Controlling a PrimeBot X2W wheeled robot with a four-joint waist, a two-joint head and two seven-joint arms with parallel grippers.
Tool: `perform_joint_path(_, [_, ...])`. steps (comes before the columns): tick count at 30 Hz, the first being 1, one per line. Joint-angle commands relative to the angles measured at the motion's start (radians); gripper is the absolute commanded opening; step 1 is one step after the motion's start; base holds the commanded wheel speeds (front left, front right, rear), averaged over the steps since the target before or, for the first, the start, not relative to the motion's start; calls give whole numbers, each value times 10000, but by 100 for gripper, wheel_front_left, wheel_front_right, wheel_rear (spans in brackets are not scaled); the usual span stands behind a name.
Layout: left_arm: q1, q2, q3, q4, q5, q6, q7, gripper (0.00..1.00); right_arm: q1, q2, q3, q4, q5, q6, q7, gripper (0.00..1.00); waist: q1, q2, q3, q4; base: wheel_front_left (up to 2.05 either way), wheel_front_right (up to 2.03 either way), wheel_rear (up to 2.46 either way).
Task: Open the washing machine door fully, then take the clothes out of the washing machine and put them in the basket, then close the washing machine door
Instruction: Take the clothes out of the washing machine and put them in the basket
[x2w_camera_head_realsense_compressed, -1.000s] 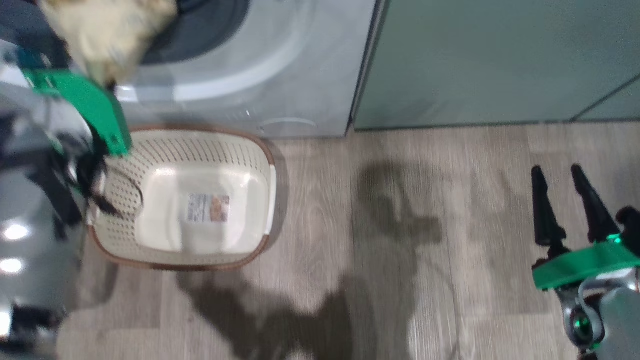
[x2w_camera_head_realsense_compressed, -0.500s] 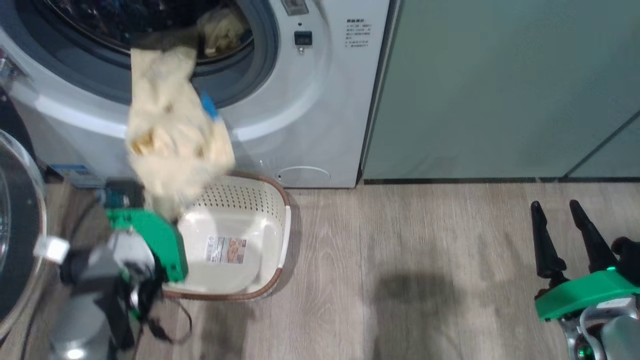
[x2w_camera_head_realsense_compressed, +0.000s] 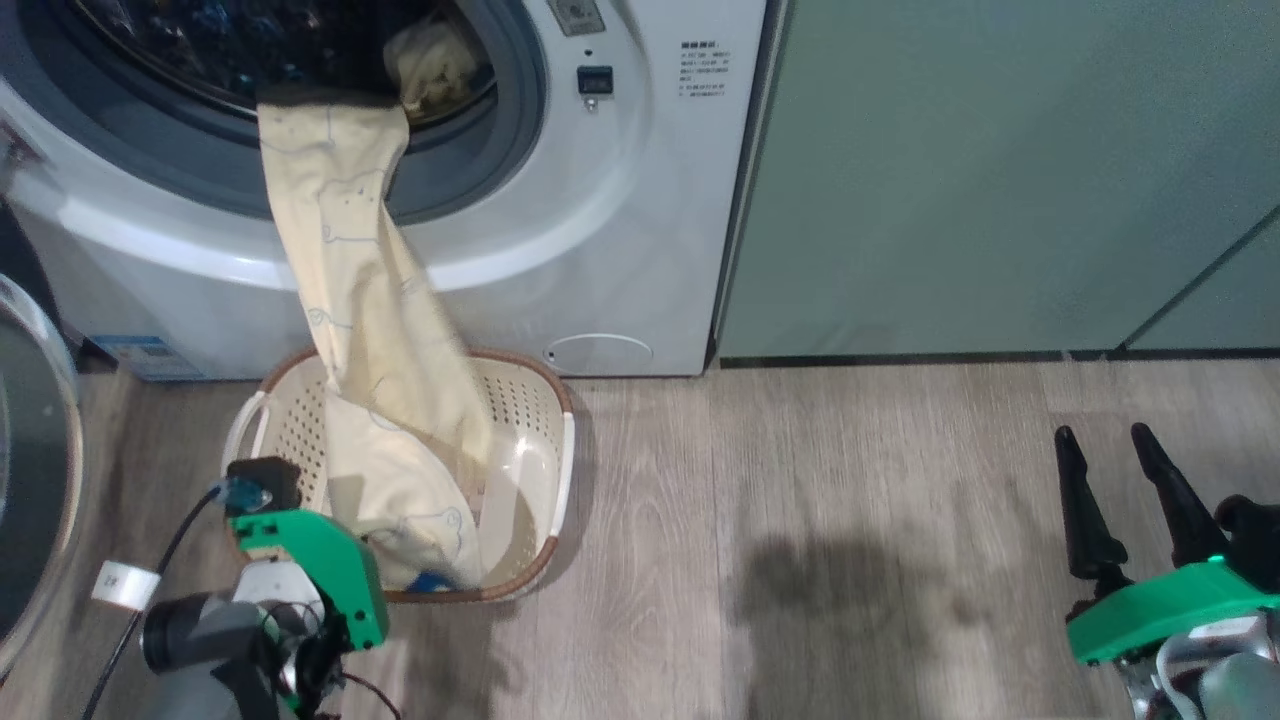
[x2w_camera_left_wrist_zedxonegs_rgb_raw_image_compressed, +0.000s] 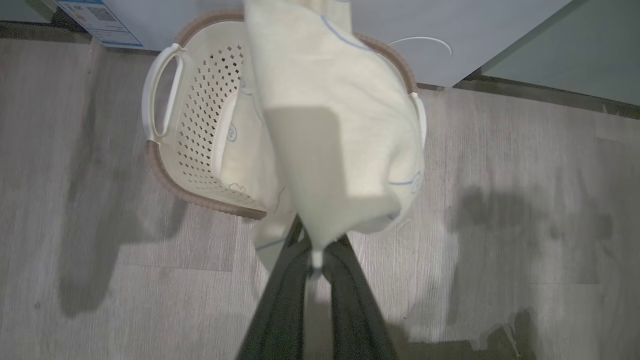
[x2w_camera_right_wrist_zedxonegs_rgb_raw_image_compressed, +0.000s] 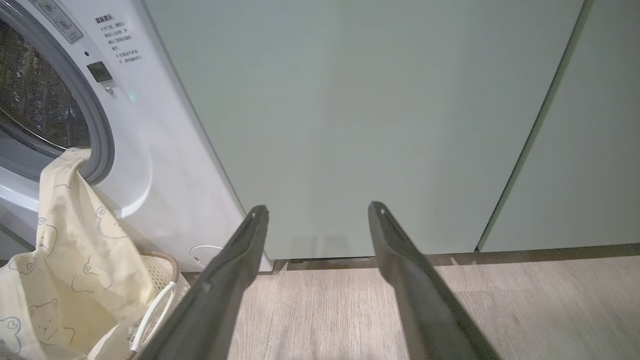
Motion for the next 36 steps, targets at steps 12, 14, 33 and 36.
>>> perform_joint_path(12, [-2682, 180, 530, 2742, -99, -83, -1737, 0, -826, -239, 208, -513, 41, 6, -95, 100, 0, -1, 1268, -381, 0, 0, 0])
perform_joint_path(14, [-3026, 188, 510, 3379, -117, -144, -1840, 0, -966, -224, 242, -553, 39, 6, -95, 100, 0, -1, 1534, -479, 0, 0, 0])
perform_joint_path(33, [-5091, 641, 526, 6687, -289, -236, -3080, 0, -1959, 70, -12, -864, 37, 6, -95, 100, 0, -1, 3681, -1273, 0, 0, 0])
perform_joint_path(36, [-5191, 715, 526, 6787, -321, -214, -3222, 0, -2049, 144, -31, -894, 30, 6, -95, 100, 0, -1, 3906, -1361, 0, 0, 0])
